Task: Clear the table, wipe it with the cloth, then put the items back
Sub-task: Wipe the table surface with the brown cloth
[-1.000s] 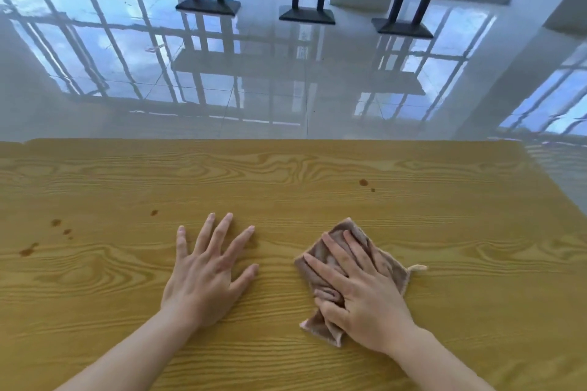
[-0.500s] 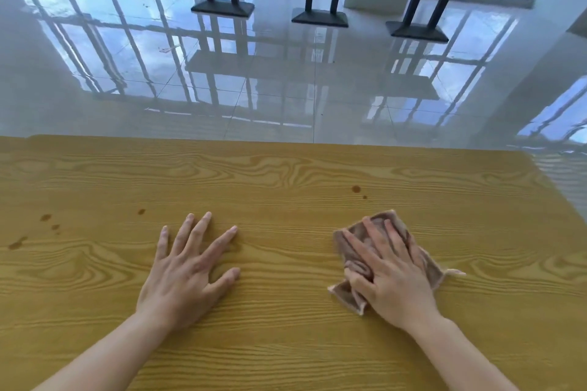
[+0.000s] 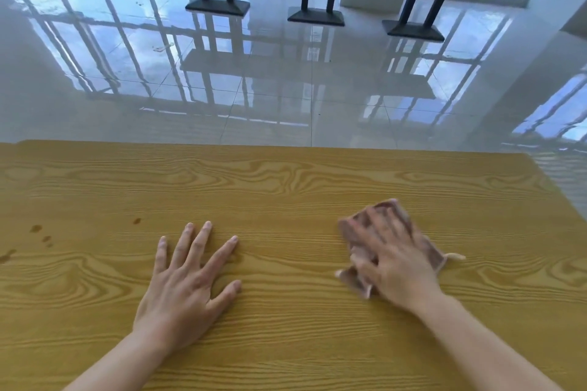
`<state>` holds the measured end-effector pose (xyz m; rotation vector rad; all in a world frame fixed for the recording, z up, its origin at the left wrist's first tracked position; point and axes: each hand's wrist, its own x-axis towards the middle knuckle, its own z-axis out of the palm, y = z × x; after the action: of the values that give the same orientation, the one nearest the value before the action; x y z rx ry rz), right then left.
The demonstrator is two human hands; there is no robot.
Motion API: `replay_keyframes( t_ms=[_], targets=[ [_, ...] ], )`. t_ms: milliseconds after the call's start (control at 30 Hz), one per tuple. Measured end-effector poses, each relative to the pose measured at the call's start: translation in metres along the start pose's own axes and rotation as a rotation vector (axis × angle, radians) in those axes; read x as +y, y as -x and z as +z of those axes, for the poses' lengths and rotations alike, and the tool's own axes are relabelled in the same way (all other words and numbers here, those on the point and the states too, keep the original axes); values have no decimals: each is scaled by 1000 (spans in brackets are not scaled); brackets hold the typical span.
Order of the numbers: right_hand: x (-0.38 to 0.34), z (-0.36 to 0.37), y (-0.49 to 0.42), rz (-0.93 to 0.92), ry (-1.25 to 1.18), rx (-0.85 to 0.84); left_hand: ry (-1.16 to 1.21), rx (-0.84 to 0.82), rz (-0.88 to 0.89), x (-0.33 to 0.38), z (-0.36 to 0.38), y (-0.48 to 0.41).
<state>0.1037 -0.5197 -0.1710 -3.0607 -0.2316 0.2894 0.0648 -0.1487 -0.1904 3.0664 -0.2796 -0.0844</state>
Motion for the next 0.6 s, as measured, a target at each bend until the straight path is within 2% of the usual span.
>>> replay_keyframes(
  t_ms=[100, 167, 233, 300, 400, 467, 533, 600],
  targets=[
    [18, -16, -85, 348, -103, -8, 6, 6, 0, 0, 1, -1],
    [2, -24, -137, 419, -153, -11, 13, 10, 7, 0, 2, -2],
    [-31, -27, -166, 350, -142, -9, 12, 18, 5, 0, 2, -1],
    [-73, -26, -164, 170, -91, -6, 16, 26, 5, 1, 1, -2],
    [-119, -11, -89, -200, -44, -10, 25, 20, 8, 1, -3, -1],
    [-109, -3, -29, -345, -58, -8, 26, 3, -2, 2, -4, 0],
    [-65, -3, -18, -275, -42, 10, 27, -7, 3, 1, -4, -1],
    [-21, -8, -50, -28, 2, 20, 24, -9, 7, 0, -2, -1]
  ],
)
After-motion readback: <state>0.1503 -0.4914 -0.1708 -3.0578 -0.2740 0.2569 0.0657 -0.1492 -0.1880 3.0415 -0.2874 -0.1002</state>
